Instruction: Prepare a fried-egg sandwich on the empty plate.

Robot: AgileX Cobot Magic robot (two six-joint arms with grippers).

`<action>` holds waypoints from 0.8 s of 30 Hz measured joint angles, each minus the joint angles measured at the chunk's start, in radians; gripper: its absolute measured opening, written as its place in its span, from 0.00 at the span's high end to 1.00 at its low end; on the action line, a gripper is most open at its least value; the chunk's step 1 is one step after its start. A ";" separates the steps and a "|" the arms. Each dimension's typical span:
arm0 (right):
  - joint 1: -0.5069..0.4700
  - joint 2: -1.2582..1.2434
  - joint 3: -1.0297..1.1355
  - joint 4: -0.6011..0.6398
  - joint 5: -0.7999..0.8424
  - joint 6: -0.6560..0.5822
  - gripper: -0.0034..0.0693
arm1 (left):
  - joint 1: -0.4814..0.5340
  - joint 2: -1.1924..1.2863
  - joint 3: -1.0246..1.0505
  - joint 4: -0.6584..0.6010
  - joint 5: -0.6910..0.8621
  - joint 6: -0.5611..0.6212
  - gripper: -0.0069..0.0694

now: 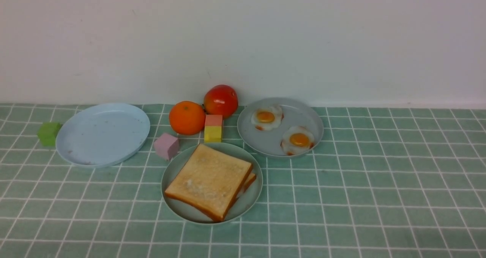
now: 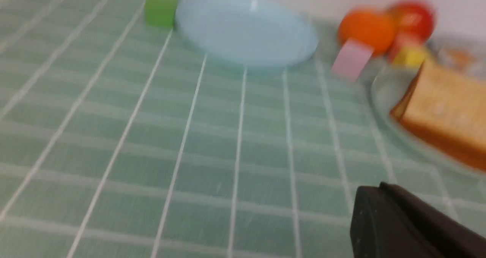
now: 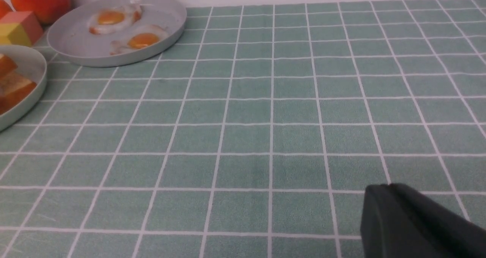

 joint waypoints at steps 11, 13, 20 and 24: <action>0.000 0.000 0.000 0.000 0.000 0.000 0.93 | 0.000 0.000 0.000 0.003 0.005 0.000 0.93; 0.000 0.000 0.000 0.000 0.001 0.000 0.92 | 0.000 0.000 0.000 0.003 0.005 0.000 0.93; 0.000 0.000 0.000 0.000 0.001 0.000 0.91 | 0.000 0.000 0.000 0.003 0.005 0.000 0.93; 0.000 0.000 0.000 0.000 0.001 0.000 0.90 | 0.000 0.000 0.000 0.003 0.005 0.000 0.93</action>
